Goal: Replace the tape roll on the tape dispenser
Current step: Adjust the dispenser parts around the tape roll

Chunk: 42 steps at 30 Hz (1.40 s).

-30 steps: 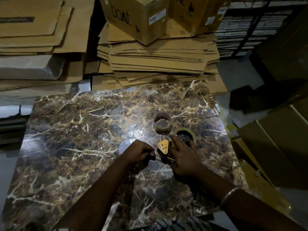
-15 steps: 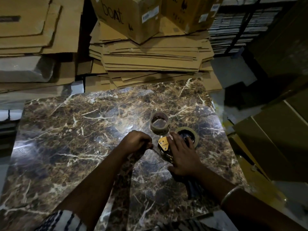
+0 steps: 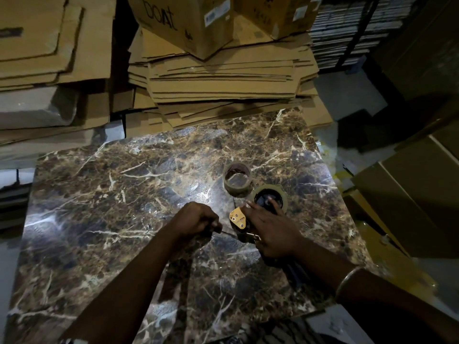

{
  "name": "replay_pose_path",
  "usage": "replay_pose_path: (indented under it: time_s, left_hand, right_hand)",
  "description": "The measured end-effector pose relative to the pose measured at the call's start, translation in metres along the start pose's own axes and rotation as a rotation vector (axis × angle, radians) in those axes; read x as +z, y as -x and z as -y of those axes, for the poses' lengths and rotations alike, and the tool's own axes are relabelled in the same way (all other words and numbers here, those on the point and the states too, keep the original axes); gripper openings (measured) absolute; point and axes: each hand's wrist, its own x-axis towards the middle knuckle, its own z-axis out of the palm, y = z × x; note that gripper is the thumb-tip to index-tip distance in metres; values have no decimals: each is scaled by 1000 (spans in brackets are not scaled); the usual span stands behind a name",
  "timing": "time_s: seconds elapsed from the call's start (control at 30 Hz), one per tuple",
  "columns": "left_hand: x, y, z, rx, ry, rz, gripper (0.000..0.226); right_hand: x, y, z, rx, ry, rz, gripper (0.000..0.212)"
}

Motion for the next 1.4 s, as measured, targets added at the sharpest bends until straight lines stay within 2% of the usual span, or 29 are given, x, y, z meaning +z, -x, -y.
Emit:
replay_pose_path:
  time_s: [0.1, 0.27, 0.4, 0.5, 0.67, 0.77, 0.87, 0.97, 1.03, 1.13, 1.2, 1.33, 1.4]
  left_hand:
    - [-1, 0, 2, -29, 21, -18, 35]
    - [-2, -28, -4, 52, -59, -33, 18]
    - [0, -41, -5, 104, -112, -31, 22]
    - [1, -36, 0, 59, -95, -73, 26]
    - [3, -30, -3, 46, -47, -92, 14]
    - [1, -31, -4, -24, -28, -146, 13]
    - [10, -33, -17, -226, 134, -150, 2]
    - [17, -30, -19, -359, 266, -116, 5]
    - [14, -26, -16, -368, 246, -95, 12]
    - [-1, -27, -9, -114, -168, -38, 24]
    - [-10, -37, -10, -21, -322, 109, 24]
    - [-14, -55, -20, -97, -257, 355, 38]
    - [-13, -59, -24, -138, -194, 409, 28]
  right_hand:
    - [0, -3, -1, -28, -31, -7, 99]
    - [1, -3, -2, -48, -33, -10, 101]
    - [4, -4, -2, -46, -35, -5, 103]
    - [7, -5, -4, -47, -29, -17, 104]
    - [10, -5, -6, -57, -27, -11, 106]
    - [11, -5, -7, -62, -13, -19, 107]
    - [12, -5, -7, -56, -5, -20, 106]
    - [12, -5, -6, -51, -5, -16, 105]
    - [12, -5, -6, -50, -3, -12, 106]
    - [11, -5, -6, -53, 12, -28, 108]
    - [10, -5, -5, -55, 19, -31, 111]
    - [8, -4, -4, -57, 15, -30, 111]
    - [8, -4, -4, -62, 15, -32, 110]
